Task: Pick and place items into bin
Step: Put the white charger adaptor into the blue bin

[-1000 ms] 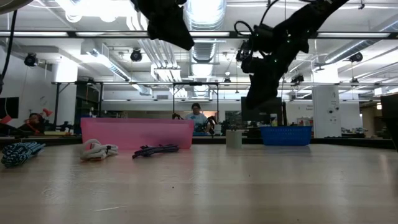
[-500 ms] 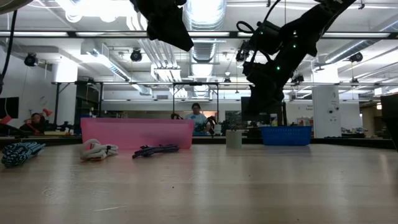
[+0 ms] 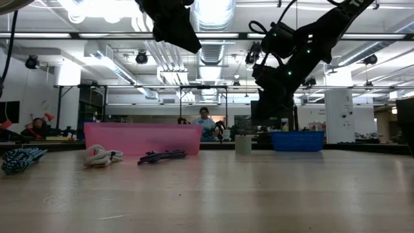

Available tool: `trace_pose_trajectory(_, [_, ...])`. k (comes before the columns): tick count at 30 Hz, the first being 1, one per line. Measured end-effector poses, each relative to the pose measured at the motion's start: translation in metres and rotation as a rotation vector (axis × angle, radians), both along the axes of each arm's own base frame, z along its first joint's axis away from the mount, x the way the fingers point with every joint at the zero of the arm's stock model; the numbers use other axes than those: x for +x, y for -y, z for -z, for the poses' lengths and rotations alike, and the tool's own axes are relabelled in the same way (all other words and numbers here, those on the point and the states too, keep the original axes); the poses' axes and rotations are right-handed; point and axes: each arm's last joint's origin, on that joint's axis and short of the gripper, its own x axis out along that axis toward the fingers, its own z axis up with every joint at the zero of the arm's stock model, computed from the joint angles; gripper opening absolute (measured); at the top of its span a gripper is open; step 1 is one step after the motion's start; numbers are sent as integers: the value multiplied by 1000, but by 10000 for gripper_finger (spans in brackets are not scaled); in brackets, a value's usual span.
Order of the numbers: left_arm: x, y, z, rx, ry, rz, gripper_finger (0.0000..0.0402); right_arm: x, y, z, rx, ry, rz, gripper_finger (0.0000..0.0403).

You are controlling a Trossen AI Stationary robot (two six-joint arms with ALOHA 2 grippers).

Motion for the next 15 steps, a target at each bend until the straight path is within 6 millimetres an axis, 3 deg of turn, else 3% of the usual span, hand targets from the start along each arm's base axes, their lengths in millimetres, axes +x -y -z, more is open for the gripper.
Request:
trace_pose_trajectory(9, [0, 0, 0, 0, 0, 0, 123, 6, -2, -4, -43, 47, -37, 208])
trace_pose_trajectory(15, [0, 0, 0, 0, 1, 0, 123, 13, 0, 15, -25, 6, -38, 215])
